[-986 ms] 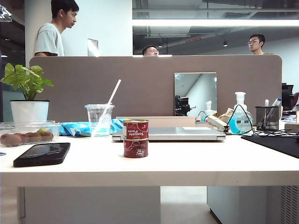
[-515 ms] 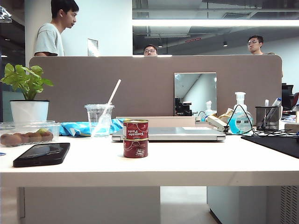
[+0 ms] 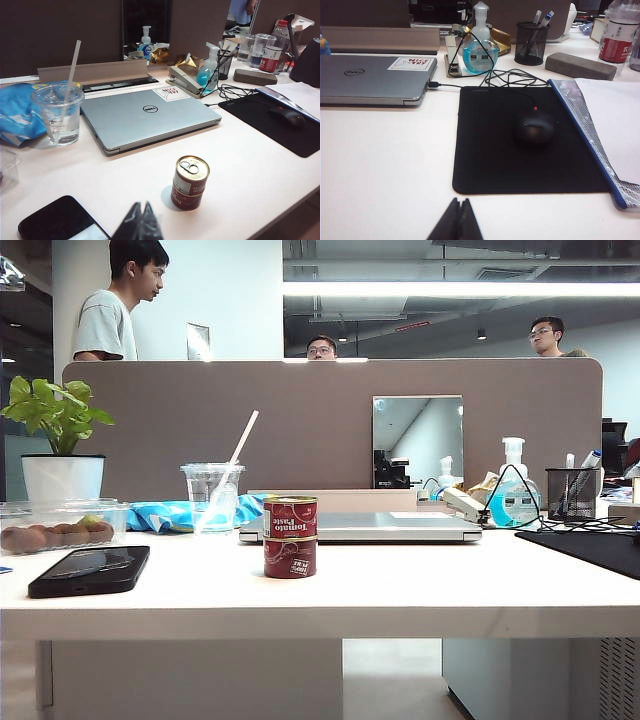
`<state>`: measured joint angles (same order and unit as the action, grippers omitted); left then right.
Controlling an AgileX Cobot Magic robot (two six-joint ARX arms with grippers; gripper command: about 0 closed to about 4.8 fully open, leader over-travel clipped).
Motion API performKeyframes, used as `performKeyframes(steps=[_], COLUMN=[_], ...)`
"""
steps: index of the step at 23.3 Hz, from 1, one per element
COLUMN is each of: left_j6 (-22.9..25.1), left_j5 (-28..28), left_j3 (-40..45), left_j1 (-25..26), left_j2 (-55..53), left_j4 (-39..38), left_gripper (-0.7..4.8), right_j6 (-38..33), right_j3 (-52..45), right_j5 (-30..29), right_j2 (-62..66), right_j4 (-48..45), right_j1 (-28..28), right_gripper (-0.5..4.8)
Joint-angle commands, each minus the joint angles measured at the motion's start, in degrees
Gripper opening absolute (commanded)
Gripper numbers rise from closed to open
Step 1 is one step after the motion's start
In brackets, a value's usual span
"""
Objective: Stack a can of tomatoes on the right onto the can of tomatoes on the left.
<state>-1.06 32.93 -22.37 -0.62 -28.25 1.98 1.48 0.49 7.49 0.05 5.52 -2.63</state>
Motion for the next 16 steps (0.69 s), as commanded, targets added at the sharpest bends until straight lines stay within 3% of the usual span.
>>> performKeyframes(steps=[1, 2, 5, 9, 10, 12, 16], left_j6=[4.8, 5.1, -0.2, -1.1, -1.2, -1.0, -0.7], left_j5=[-3.2, -6.6, -16.6, -21.8, -24.2, -27.5, -28.5], left_j3=[3.4, 6.5, 14.1, 21.9, 21.9, 21.9, 21.9], left_j1=[-0.1, -0.1, -0.1, -0.7, -0.7, -0.7, -0.6], left_j2=[5.5, 8.8, 16.7, 25.6, 27.0, 27.9, 27.8], left_j4=[0.3, 0.7, 3.2, 3.5, -1.8, -5.5, -7.1], left_gripper=[-0.04, -0.04, -0.04, -0.04, -0.04, -0.04, -0.04], right_j6=[-0.2, -0.2, -0.2, -0.2, -0.2, -0.2, -0.2], right_j3=[-0.4, -0.4, -0.4, -0.4, -0.4, -0.4, -0.4], right_j5=[0.1, 0.2, 0.1, 0.1, 0.2, 0.1, 0.1], right_j2=[0.0, 0.0, 0.0, 0.0, 0.0, 0.0, 0.0], right_j4=[-0.6, -0.6, -0.6, -0.6, -0.6, -0.6, -0.6], right_j1=[0.0, 0.1, 0.0, 0.1, 0.1, 0.0, 0.1], right_gripper=[-0.05, -0.05, -0.05, -0.05, -0.05, -0.05, -0.05])
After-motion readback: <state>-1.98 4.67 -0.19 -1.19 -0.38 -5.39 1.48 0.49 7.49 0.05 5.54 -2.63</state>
